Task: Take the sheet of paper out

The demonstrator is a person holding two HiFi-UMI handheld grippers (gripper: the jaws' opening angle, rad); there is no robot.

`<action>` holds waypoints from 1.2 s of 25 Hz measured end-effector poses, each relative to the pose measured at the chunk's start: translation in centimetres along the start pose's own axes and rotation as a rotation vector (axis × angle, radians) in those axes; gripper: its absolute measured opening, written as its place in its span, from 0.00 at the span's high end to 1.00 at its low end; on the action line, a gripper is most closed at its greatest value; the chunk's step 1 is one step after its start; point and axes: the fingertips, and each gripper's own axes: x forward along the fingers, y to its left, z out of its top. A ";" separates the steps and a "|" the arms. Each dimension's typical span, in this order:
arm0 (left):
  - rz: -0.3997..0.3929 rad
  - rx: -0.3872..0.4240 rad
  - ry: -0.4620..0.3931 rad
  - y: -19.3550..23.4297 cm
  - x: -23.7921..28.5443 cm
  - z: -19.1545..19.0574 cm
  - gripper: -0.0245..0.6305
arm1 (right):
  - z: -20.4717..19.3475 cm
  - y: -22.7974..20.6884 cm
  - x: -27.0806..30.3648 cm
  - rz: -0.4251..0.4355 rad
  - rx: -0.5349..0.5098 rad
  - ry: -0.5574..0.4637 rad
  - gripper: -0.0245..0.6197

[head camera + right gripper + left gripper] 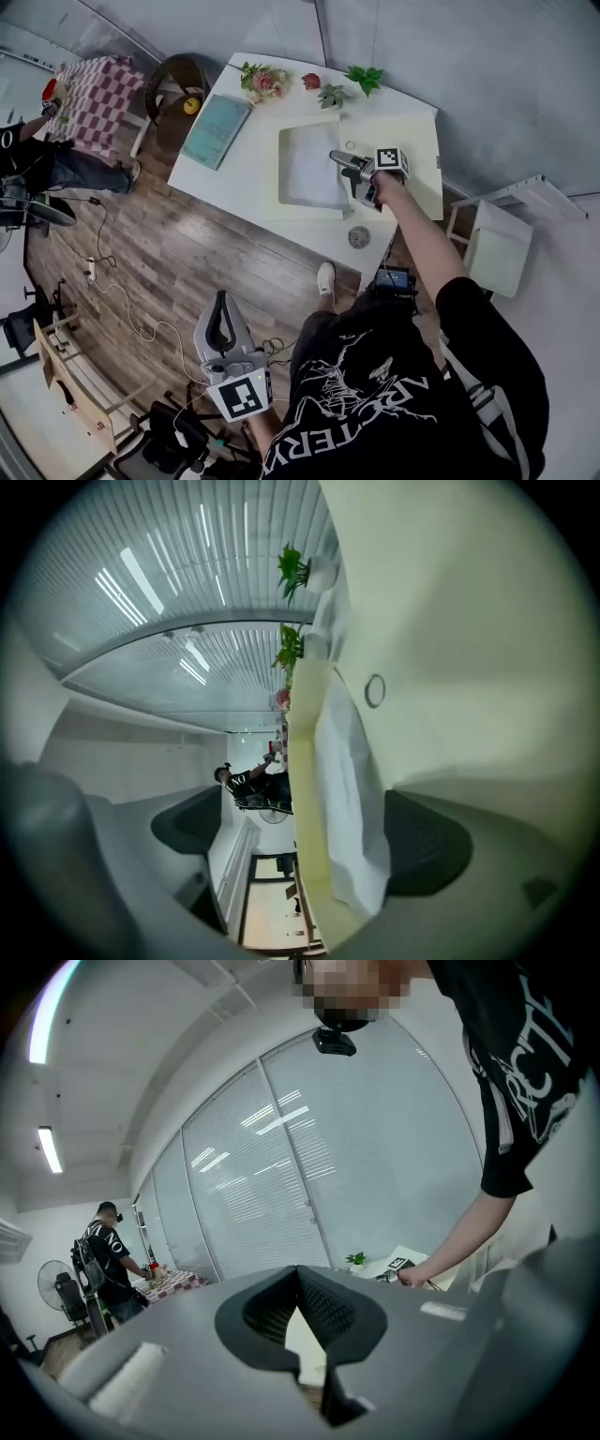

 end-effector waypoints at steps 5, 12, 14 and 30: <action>0.058 -0.002 0.063 0.9 -1.3 -1.3 0.94 | 0.1 0.3 2.6 0.031 0.023 0.042 0.10; 0.105 -0.003 0.095 1.7 -2.9 -1.9 0.94 | -2.0 0.2 7.9 -0.009 0.043 0.142 0.17; 0.117 -0.003 0.104 2.0 -3.2 -1.9 0.94 | -2.5 -0.7 8.8 -0.074 0.019 0.153 0.37; -0.042 -0.064 0.042 1.5 -1.5 -3.3 0.94 | -2.2 2.4 0.7 -0.192 -0.234 0.029 0.93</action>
